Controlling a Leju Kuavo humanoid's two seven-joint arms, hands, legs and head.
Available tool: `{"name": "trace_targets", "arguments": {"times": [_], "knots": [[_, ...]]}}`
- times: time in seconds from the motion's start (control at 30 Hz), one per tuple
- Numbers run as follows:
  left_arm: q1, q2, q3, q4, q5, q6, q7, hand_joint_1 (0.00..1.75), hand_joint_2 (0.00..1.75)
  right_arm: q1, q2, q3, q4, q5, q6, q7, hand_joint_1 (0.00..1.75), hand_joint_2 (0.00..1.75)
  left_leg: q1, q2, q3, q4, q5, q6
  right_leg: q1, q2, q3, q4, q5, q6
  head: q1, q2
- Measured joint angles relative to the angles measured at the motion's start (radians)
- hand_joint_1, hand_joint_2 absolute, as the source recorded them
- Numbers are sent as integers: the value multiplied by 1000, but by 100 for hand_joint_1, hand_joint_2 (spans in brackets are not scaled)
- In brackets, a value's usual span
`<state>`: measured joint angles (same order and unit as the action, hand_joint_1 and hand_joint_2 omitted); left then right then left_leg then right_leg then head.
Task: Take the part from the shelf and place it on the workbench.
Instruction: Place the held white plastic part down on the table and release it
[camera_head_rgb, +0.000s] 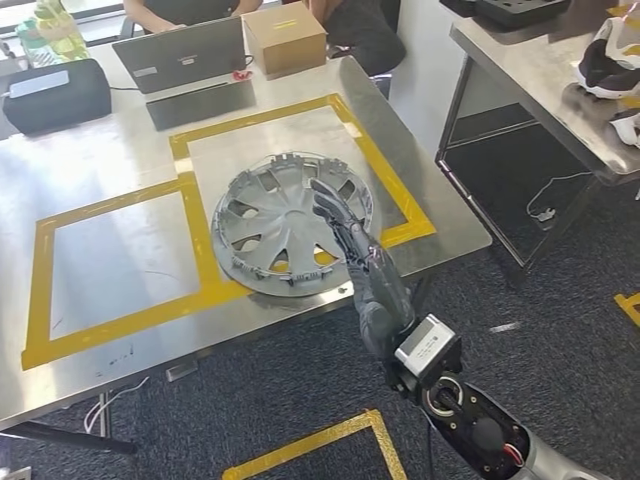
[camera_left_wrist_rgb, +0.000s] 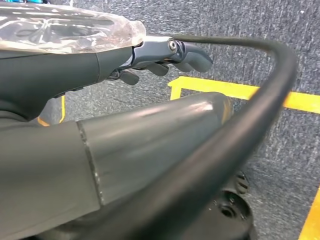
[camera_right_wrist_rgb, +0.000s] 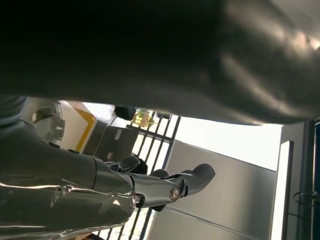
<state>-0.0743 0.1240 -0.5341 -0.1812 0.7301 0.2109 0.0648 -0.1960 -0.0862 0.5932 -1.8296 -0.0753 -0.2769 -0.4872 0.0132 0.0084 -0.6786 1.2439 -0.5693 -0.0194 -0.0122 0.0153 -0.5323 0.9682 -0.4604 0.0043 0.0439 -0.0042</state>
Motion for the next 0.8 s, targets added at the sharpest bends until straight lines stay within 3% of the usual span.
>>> {"name": "trace_targets", "arguments": {"times": [0.1,0.17,0.23,0.3,0.4,0.6,0.73,0.8], "knots": [[-1,1,0,0,1,0,-2,0,0,2,0,0,-1,2,5,0,0,0,-12,-10,69,-182,114,30,8,10,6,0,-3,-3,-1,0],[-4,3,-2,0,2,0,-3,0,0,2,0,0,-5,3,6,0,0,0,-19,-17,101,-265,138,39,10,15,2,0,-5,0,-2,0],[-5,3,-4,0,2,0,-3,0,0,3,0,0,-8,3,6,1,0,87,-21,-17,106,-283,135,38,9,18,0,0,-5,7,-2,0],[-4,2,-7,-1,1,0,-5,0,0,3,-1,-1,-12,4,6,1,0,175,-19,-16,111,-289,136,32,10,18,5,-6,-8,3,-1,0],[-2,2,-10,-1,0,0,-10,0,0,4,-4,-2,-18,7,6,1,0,175,-18,-16,117,-292,135,24,12,17,13,-13,-11,-12,4,0],[-3,2,-14,-1,3,0,-12,0,0,5,-6,-2,-25,15,8,1,0,175,-21,-16,118,-291,132,30,10,17,20,-21,-7,-4,7,0],[-2,2,-14,-1,3,0,-12,0,0,5,-6,-2,-30,16,9,1,0,0,-23,-17,118,-291,131,33,8,17,20,-22,-7,6,7,0],[-3,2,-14,-1,3,0,-12,0,0,5,-6,-2,-32,16,9,1,0,0,-23,-17,118,-291,130,33,8,17,20,-22,-8,7,7,0]]}}
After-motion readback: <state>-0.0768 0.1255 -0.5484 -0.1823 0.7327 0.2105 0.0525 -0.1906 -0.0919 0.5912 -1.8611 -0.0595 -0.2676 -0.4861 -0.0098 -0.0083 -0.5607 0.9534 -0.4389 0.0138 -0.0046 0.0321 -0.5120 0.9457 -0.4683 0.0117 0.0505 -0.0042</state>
